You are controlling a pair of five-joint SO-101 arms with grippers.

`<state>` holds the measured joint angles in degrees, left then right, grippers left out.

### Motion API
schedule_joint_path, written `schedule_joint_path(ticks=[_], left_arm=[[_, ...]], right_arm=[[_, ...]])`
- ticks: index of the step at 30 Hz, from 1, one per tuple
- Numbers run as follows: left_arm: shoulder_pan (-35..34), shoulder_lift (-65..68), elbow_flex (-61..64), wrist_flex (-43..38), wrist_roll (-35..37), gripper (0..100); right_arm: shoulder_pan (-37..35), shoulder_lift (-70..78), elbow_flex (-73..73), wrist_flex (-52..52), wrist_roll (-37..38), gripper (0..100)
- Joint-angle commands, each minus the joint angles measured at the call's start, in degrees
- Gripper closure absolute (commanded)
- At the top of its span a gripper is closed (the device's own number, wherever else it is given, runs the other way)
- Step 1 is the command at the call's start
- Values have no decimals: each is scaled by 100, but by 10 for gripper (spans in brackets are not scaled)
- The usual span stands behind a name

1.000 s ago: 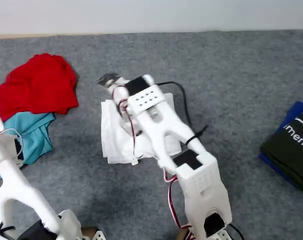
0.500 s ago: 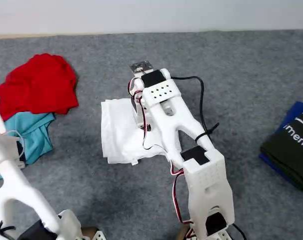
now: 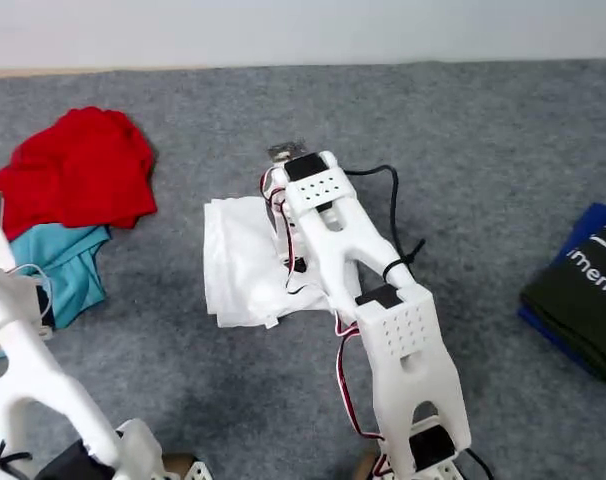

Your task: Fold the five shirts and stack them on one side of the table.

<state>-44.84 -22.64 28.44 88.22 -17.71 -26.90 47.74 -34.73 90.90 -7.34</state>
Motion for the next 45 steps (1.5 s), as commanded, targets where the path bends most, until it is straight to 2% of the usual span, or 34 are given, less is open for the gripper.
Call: schedule_joint_path(ticks=[1, 3, 11, 17, 22, 27, 31, 35, 37, 40, 42, 45], left_arm=[[0, -185, -22, -53, 26, 993], [0, -185, -22, -44, 26, 993], [0, -185, -31, 167, 35, 993], [0, -193, -57, 686, 26, 993], [0, -193, -295, 967, 9, 993], [0, -193, -752, 1073, -176, 993], [0, -193, -804, 1073, -176, 993], [-18, -193, -804, 1090, -176, 993], [-18, -193, -804, 1090, -176, 993], [-18, -193, -804, 1090, -176, 993], [-9, -193, -804, 1090, -176, 993], [-18, -193, -804, 1090, -176, 993]], right_arm=[[224, 31, -9, 198, 818, 990], [338, 22, -9, 462, 1055, 981], [971, -277, -18, 1121, 1125, 989], [1701, -901, 18, 1200, 2110, 989], [2501, -1279, -9, 1191, 3508, 989], [3002, -1288, -193, 637, 5741, 989], [2958, -1288, -264, -347, 6382, 989], [2826, -1305, -264, -1042, 6488, 987], [2826, -1332, -264, -1051, 6488, 981], [2844, -1341, -264, -760, 6435, 915], [2862, -1349, -299, -585, 5916, 860], [2870, -1341, -659, -321, 4730, 798]])
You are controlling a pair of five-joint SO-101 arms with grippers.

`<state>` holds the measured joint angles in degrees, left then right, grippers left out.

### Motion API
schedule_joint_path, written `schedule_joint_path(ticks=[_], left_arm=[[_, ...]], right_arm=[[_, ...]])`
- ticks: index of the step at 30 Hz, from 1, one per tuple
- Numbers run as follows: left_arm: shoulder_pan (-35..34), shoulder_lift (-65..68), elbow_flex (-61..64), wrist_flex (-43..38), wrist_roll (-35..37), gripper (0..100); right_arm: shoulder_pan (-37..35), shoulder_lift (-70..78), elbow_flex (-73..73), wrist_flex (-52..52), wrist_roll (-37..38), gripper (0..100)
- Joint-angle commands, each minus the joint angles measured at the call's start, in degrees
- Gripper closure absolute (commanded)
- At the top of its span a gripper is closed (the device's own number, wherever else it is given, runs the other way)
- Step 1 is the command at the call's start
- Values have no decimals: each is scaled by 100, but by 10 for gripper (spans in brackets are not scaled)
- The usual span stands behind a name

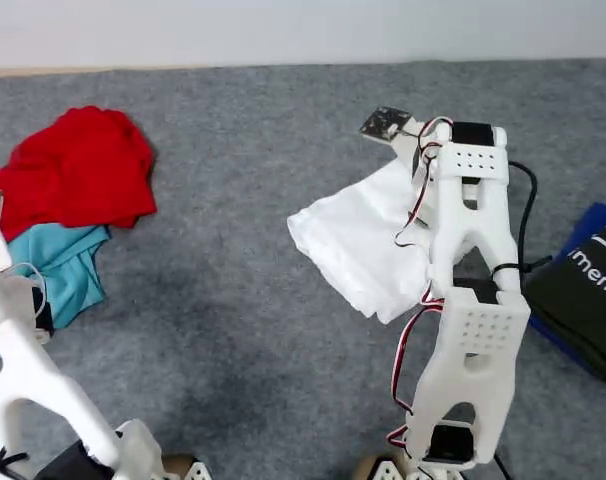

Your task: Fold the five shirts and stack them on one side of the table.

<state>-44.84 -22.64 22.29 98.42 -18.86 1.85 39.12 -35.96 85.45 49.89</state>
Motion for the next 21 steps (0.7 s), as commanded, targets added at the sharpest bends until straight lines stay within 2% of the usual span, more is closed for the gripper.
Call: schedule_joint_path(ticks=[1, 8, 13, 15, 21], left_arm=[[-26, -193, -198, 70, -62, 993], [-35, -193, -198, 62, -70, 993], [-35, -193, -251, 70, -70, 993], [-35, -193, -251, 70, -70, 993], [-35, -193, -251, 70, -70, 993]], right_arm=[[-22, -479, -695, 303, -1415, 788], [-268, -479, -2031, 1411, -4932, 786], [-321, -497, -2189, 1754, -6927, 786], [-338, -576, -1978, 1763, -7288, 799], [-708, -1244, -413, 1745, -7886, 946]])
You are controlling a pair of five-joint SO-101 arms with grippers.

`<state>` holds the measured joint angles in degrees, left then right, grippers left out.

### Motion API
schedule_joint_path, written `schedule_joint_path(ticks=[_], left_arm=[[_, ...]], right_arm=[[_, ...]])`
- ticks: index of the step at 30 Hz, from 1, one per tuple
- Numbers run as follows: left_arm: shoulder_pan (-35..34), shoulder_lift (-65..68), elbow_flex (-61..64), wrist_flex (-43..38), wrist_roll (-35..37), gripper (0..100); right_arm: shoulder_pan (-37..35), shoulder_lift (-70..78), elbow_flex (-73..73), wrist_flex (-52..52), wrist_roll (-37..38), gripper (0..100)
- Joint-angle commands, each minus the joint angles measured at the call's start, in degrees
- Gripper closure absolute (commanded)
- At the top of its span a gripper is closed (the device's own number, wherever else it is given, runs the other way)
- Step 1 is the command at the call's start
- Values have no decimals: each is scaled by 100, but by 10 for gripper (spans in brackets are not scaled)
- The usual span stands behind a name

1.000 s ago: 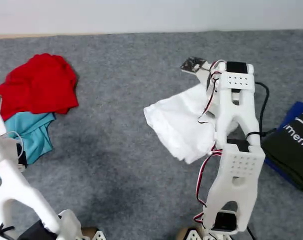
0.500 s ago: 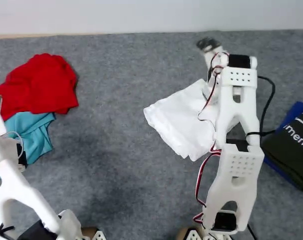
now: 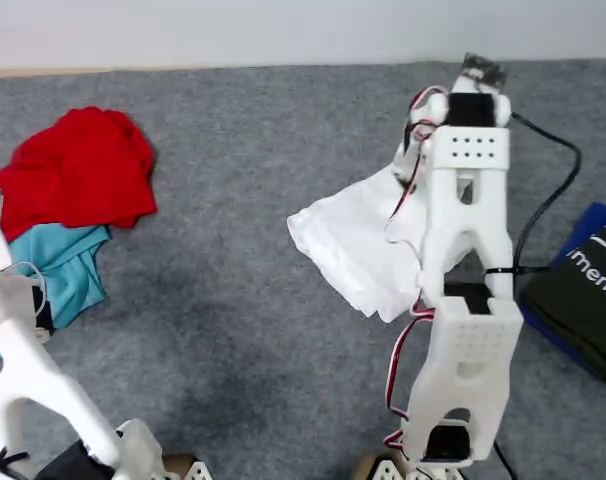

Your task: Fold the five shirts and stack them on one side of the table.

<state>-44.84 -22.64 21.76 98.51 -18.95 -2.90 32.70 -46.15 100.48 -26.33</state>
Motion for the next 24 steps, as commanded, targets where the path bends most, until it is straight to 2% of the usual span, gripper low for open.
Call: schedule_joint_path(ticks=[1, 7, 14, 20, 24], left_arm=[[-35, -193, -198, 53, -62, 993], [-35, -193, -198, 44, -70, 993], [-35, -193, -198, 62, -70, 993], [-35, -193, -198, 62, -70, 993], [-35, -193, -198, 44, -70, 993]], right_arm=[[-330, -690, 870, 233, -299, 954], [-919, -259, 1310, -40, -325, 960], [-1393, 963, 1284, -1341, -571, 960], [-1543, 1209, 1284, -2308, -571, 960], [-1569, 1103, 1152, -2185, -571, 960]])
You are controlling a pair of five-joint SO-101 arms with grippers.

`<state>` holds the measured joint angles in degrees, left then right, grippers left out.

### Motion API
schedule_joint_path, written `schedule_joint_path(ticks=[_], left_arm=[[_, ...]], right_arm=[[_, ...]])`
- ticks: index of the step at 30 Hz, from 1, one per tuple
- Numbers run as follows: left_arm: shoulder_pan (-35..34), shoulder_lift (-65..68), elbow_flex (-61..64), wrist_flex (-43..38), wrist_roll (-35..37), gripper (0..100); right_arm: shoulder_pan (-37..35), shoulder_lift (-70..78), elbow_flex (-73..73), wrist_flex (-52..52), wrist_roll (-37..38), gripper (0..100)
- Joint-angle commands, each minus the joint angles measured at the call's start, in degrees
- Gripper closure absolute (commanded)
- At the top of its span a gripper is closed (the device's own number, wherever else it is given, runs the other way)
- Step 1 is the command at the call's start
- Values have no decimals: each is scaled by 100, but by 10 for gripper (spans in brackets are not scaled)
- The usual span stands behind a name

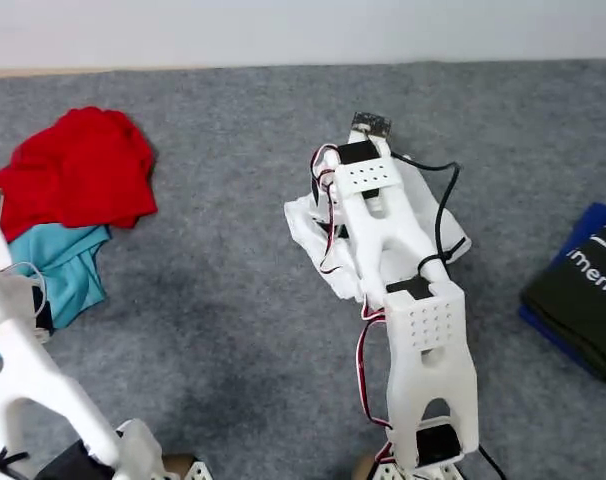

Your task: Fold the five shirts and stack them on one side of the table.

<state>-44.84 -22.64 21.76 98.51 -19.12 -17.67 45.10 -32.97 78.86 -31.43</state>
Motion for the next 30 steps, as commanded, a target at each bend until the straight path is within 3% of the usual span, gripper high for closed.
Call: schedule_joint_path(ticks=[1, 6, 11, 20, 30], left_arm=[[-35, -193, -198, 44, -53, 993], [-35, -193, -198, 35, -290, 993], [-35, -193, -198, 35, -325, 993], [-18, -193, -198, -26, -325, 993], [0, -185, -198, -158, -334, 993]], right_arm=[[-84, -189, -246, 163, -79, 960], [-57, -541, -475, 1007, -149, 959], [4, -822, -677, 1508, -756, 942], [321, -936, -1099, 2123, -1987, 614], [831, -866, -1125, 2026, -2303, 591]])
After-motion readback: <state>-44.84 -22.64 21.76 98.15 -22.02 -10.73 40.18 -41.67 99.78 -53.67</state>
